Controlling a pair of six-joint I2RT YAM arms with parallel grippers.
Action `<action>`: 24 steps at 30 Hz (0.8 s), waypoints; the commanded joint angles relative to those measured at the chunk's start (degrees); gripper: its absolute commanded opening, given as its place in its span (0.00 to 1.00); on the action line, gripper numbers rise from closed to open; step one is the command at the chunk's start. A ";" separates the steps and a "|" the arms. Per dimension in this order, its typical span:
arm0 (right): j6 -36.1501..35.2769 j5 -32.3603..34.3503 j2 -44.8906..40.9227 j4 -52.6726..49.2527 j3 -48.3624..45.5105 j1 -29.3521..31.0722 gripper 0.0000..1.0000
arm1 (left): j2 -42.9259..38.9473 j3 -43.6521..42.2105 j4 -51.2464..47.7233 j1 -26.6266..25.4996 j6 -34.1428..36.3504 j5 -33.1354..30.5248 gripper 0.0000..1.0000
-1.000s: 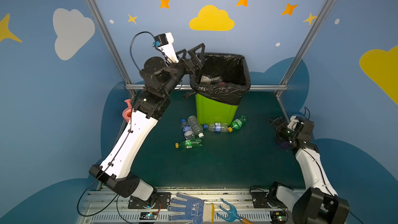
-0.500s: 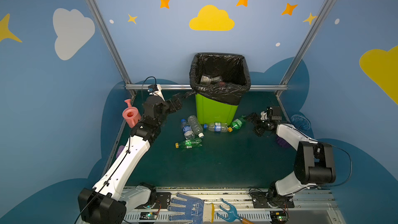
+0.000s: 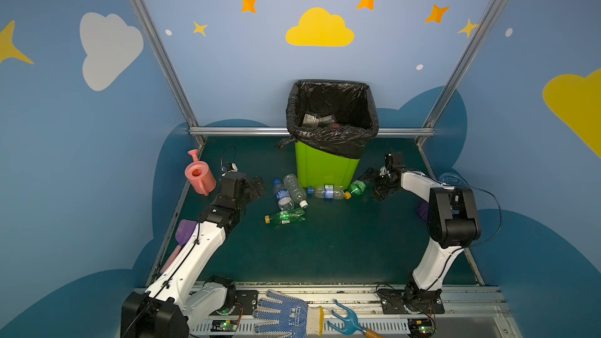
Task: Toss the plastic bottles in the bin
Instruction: 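Lower the left arm back while the right gripper reaches to the Sprite bottle, then close the right gripper on the green Sprite bottle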
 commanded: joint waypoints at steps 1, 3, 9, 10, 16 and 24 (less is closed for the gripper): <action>-1.65 2.26 1.92 -4.54 2.65 0.83 0.90 | 0.73 0.47 -0.49 0.37 -1.17 -1.49 1.00; -1.57 2.79 2.75 -4.62 3.20 1.17 0.90 | 1.34 0.61 -0.59 0.35 -1.19 -1.33 1.00; -2.83 3.86 5.37 -6.49 5.00 1.32 0.82 | 1.95 0.66 -0.88 0.44 -1.27 -1.45 1.00; -3.17 4.22 5.42 -6.70 4.95 1.31 0.78 | 1.89 0.61 -0.93 0.43 -1.34 -1.62 1.00; -4.20 3.97 4.08 -6.43 4.05 0.82 0.54 | 2.37 0.32 -0.48 0.54 -2.07 -1.68 1.00; -6.80 4.01 -5.26 -8.17 6.36 -0.62 0.51 | 4.24 0.16 -0.41 0.50 -2.97 -1.14 1.00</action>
